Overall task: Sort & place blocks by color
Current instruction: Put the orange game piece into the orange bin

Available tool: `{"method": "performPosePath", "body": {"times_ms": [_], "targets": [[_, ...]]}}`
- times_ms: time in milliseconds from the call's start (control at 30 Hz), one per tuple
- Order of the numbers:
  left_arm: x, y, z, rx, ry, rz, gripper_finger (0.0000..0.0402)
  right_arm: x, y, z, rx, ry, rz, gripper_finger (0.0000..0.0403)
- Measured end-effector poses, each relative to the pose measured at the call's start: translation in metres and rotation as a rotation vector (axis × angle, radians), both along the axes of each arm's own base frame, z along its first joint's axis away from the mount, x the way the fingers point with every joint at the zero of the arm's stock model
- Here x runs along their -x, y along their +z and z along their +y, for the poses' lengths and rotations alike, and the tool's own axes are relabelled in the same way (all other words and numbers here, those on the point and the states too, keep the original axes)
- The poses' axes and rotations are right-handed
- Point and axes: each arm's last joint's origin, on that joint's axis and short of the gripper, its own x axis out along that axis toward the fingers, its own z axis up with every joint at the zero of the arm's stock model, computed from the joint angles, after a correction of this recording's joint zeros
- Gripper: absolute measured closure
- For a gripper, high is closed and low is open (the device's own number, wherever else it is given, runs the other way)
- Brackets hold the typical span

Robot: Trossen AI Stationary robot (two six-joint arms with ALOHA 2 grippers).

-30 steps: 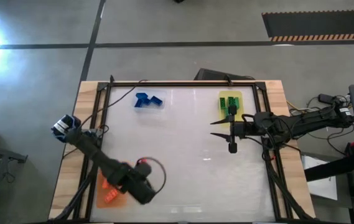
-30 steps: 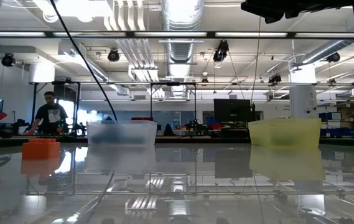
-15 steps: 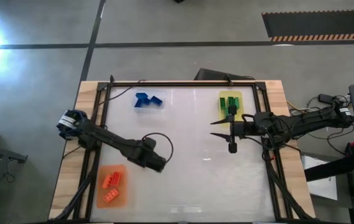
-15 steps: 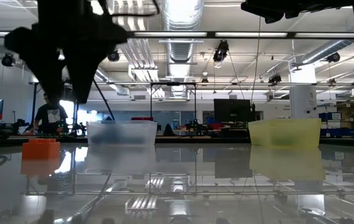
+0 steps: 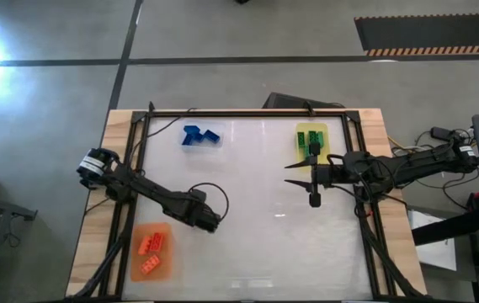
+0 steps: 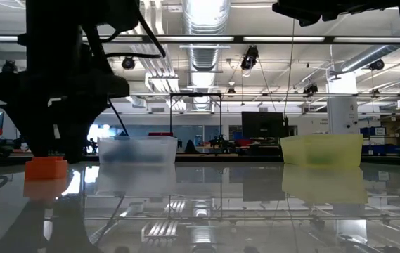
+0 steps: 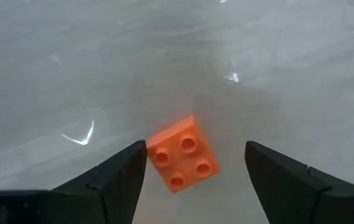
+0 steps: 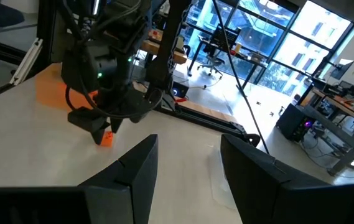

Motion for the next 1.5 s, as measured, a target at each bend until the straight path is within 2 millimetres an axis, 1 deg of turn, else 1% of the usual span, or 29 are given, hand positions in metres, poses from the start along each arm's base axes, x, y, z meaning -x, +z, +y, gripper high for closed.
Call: {"method": "performPosePath", "body": {"times_ms": [300, 367, 433, 500, 667, 700, 867, 967, 1100, 1167, 1267, 1333, 1400, 1500], "targets": [[0.005, -0.013, 0.002, 0.002, 0.002, -0.005, 0.0147, 0.000, 0.000, 0.000, -0.002, 0.000, 0.002, 0.0236], [0.007, -0.015, 0.003, -0.001, 0.002, 0.004, 0.0153, 0.000, 0.000, 0.000, -0.002, 0.000, 0.001, 0.0236], [0.007, -0.017, 0.003, 0.001, 0.002, -0.001, 0.0168, 0.000, 0.000, 0.000, -0.002, 0.000, 0.001, 0.0236], [0.007, -0.016, 0.003, -0.005, -0.001, -0.004, 0.0191, 0.000, 0.000, 0.000, -0.002, 0.000, 0.001, 0.0236], [0.006, -0.016, 0.003, -0.027, -0.002, -0.013, 0.0268, 0.000, 0.000, 0.000, -0.002, 0.000, 0.002, 0.0236], [0.006, -0.016, 0.003, -0.029, -0.003, -0.014, 0.0274, 0.000, 0.000, 0.000, -0.001, 0.000, 0.002, 0.0236], [0.001, -0.009, 0.001, -0.026, -0.038, -0.037, 0.0274, 0.000, 0.000, 0.000, 0.000, 0.000, 0.002, 0.0236], [-0.006, 0.001, -0.002, -0.021, -0.098, -0.072, 0.0274, 0.000, 0.000, 0.000, 0.001, 0.000, 0.002, 0.0236], [-0.018, 0.024, -0.010, -0.004, -0.225, -0.141, 0.0274, 0.000, 0.000, 0.000, 0.001, 0.000, 0.002, 0.0236], [-0.024, 0.039, -0.018, 0.031, -0.334, -0.182, 0.0274, 0.000, 0.000, 0.000, 0.001, 0.000, 0.002, 0.0236], [-0.029, 0.065, -0.040, 0.089, -0.536, -0.261, 0.0274, 0.000, 0.000, 0.000, 0.001, 0.000, 0.002, 0.0236], [-0.029, 0.080, -0.056, 0.111, -0.650, -0.312, 0.0274, 0.000, 0.000, 0.000, 0.001, 0.000, 0.002, 0.0236], [-0.023, 0.093, -0.071, 0.126, -0.734, -0.331, 0.0274, 0.000, 0.000, 0.000, 0.001, 0.000, 0.002, 0.0236], [-0.005, 0.103, -0.088, 0.127, -0.779, -0.248, 0.0274, 0.000, 0.000, 0.000, 0.001, 0.000, 0.002, 0.0236]]}}
